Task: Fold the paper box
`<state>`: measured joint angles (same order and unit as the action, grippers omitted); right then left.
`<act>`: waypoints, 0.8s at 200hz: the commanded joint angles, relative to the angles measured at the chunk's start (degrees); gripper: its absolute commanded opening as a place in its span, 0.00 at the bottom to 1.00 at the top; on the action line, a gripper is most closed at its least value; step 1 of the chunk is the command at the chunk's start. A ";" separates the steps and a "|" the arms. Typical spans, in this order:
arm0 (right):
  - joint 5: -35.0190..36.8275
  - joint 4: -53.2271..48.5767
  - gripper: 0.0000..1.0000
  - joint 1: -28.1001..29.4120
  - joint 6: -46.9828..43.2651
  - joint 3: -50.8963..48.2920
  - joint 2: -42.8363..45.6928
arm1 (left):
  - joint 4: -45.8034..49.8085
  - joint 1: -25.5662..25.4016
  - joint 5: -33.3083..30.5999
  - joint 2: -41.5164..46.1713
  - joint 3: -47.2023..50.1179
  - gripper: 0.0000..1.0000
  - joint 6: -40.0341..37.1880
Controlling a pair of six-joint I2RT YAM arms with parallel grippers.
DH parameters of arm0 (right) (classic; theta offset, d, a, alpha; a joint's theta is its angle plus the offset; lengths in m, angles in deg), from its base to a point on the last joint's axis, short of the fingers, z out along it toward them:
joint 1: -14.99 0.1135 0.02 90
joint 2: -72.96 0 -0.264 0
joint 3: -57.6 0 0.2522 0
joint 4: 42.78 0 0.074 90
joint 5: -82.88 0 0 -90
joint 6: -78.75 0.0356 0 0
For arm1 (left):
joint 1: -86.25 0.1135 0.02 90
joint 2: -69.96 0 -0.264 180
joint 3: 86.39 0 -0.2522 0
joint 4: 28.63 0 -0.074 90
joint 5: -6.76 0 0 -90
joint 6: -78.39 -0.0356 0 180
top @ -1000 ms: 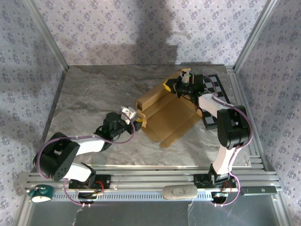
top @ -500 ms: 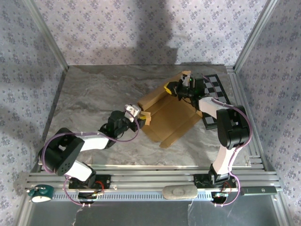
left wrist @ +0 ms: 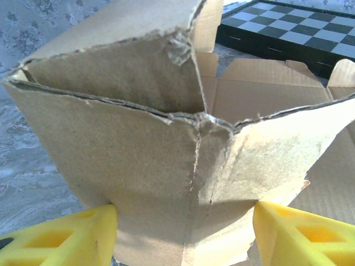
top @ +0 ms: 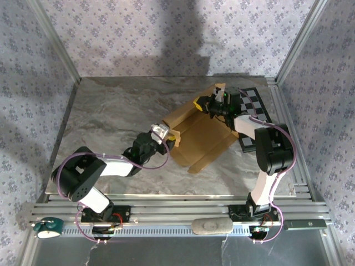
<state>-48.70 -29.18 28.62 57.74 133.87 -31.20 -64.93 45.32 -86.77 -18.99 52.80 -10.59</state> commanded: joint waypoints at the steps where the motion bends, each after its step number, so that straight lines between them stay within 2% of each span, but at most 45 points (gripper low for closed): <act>1: -1.38 -0.55 0.00 -0.09 -0.96 -0.99 -0.96 | -2.54 -0.37 -3.27 -0.81 -2.56 0.66 1.52; 50: -1.21 -0.33 0.00 0.04 -0.37 -0.83 -0.61 | -2.53 -1.94 -8.33 -0.84 -3.29 0.67 2.53; 52: -1.17 -0.34 0.00 0.07 -0.40 -0.85 -0.61 | -2.57 -2.04 -8.51 -0.74 -3.28 0.68 2.51; 55: -1.20 -0.37 0.00 0.02 -0.35 -0.82 -0.54 | -2.70 -2.27 -8.75 -0.64 -3.21 0.77 2.54; 57: -1.22 -0.44 0.00 0.00 -0.35 -0.81 -0.52 | -2.79 -2.46 -8.95 -0.62 -3.15 0.80 2.51; 75: -1.13 -0.71 0.00 0.07 -0.33 -0.59 -0.33 | -4.39 -3.26 -9.87 -0.41 -2.15 0.82 2.67; 119: -1.13 -0.90 0.00 0.34 -0.26 -0.67 -0.04 | -3.06 -3.28 -10.94 -2.39 -4.11 0.72 3.18; 127: -1.01 -0.91 0.00 0.43 -0.19 -0.81 0.03 | -2.10 -3.26 -12.64 -2.26 -4.68 0.69 3.81; 160: -0.39 -0.58 0.00 0.56 0.19 -1.34 0.26 | -1.18 -4.08 -19.70 -2.67 -6.01 0.68 5.84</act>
<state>-48.50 -28.85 28.70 58.28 133.84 -31.20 -64.84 42.15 -100.17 -20.61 49.41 -6.79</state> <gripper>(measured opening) 0.040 0.690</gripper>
